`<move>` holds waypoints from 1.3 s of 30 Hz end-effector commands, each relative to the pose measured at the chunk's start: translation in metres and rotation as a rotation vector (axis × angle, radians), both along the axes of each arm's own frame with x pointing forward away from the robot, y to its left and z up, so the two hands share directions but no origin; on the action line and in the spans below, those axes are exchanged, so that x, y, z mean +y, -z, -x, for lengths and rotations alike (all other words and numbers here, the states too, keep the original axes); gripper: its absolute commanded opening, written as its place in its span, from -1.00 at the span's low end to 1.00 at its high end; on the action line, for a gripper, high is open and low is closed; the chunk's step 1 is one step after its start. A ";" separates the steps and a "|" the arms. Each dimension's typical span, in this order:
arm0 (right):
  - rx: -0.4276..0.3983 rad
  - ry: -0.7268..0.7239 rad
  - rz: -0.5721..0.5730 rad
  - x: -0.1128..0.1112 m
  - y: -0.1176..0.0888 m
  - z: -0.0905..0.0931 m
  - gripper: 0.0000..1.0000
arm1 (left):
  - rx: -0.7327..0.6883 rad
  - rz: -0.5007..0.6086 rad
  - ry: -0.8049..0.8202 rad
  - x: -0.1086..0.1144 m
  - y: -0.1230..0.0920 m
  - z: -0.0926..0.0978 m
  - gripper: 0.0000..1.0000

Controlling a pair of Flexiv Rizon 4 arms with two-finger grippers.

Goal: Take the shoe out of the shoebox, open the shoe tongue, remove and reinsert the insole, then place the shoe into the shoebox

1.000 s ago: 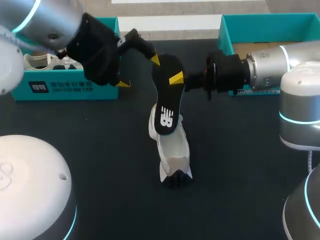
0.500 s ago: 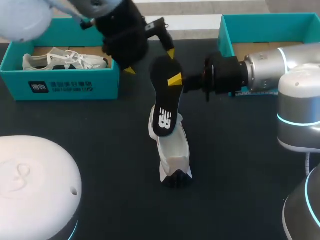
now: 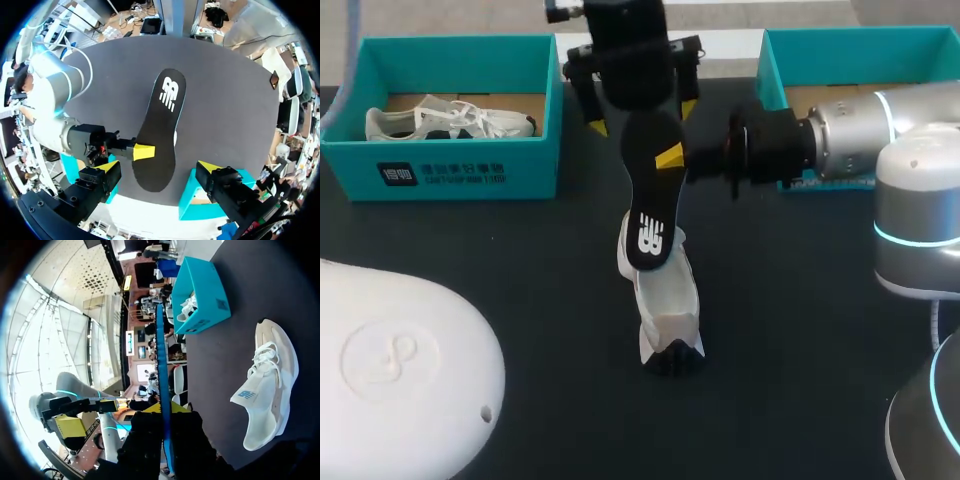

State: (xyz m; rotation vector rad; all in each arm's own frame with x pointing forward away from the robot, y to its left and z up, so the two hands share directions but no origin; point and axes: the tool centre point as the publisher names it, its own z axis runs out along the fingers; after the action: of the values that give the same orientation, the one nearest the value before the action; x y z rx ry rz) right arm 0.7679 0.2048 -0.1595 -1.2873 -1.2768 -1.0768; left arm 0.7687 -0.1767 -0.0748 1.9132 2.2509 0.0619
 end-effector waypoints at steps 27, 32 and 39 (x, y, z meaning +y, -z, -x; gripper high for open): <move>-0.002 0.006 0.008 -0.006 -0.002 -0.008 -1.00 | -0.007 0.401 0.105 0.016 0.014 -0.008 1.00; -0.001 0.017 0.015 -0.010 -0.003 -0.007 -1.00 | -0.053 0.588 0.051 0.028 0.012 -0.009 1.00; 0.002 0.020 0.018 -0.012 -0.004 -0.005 -1.00 | -0.092 0.880 -0.003 0.045 0.016 -0.008 1.00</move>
State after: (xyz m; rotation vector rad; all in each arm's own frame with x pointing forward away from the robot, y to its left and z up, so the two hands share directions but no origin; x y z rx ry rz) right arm 0.7752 0.1938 -0.1567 -1.3106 -1.2762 -1.0808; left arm 0.7845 -0.1561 -0.0802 1.7590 2.1329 -0.2796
